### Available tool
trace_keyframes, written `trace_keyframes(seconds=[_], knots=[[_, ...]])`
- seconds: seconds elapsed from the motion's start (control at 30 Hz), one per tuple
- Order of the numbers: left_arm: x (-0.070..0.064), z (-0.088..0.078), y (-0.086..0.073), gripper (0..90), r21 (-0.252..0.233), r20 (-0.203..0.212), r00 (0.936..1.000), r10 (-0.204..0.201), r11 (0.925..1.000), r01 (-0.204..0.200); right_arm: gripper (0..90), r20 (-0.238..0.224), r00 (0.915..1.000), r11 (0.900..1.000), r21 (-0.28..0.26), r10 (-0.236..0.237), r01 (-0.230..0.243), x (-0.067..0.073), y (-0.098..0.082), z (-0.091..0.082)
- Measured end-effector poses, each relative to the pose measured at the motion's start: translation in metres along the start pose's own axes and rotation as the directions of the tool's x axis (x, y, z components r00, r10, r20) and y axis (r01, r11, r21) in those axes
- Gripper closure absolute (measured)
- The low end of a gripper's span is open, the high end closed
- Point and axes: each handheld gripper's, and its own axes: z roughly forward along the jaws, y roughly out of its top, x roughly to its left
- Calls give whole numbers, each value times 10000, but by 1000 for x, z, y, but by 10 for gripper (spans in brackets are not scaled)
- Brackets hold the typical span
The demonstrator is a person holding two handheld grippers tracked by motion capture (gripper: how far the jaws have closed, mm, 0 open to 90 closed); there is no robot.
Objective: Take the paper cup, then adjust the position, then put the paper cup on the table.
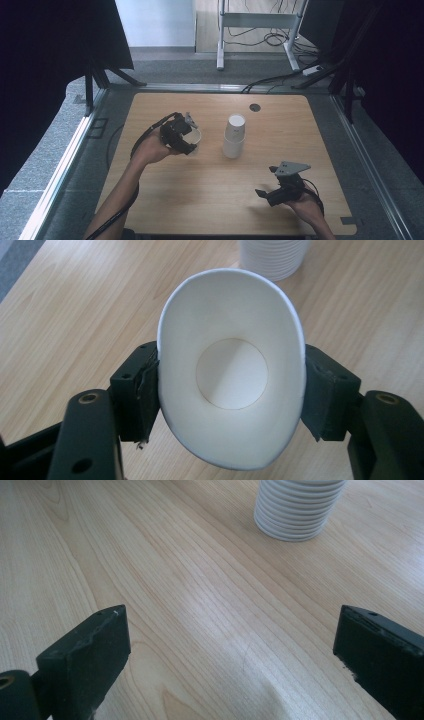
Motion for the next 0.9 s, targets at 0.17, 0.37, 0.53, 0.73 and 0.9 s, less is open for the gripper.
trace_keyframes(seconds=[0.17, 0.37, 0.53, 0.73, 0.9], knots=[[7, 8, -5, 333, 176, -120, 9994, -333, 9993, 335, 31, 35, 10000, 10000, 53, 27, -27, -1, -3, -1], [14, 18, -11, 333, 270, -336, 9965, -759, 9967, 769, 35, 47, 10000, 9999, 97, 29, -29, -2, -4, -1], [20, 28, -14, 333, 481, -502, 9944, -930, 9943, 955, 38, 31, 10000, 9999, 150, 10, -11, -1, -4, 0], [26, 40, -19, 332, 539, -576, 9911, -1200, 9909, 1231, 44, 39, 10000, 9998, 178, -14, 14, -1, -5, 1], [27, 50, -22, 332, 565, -691, 9874, -1427, 9876, 1467, 49, 99, 9999, 9995, 283, -140, 137, 0, -5, 2]])
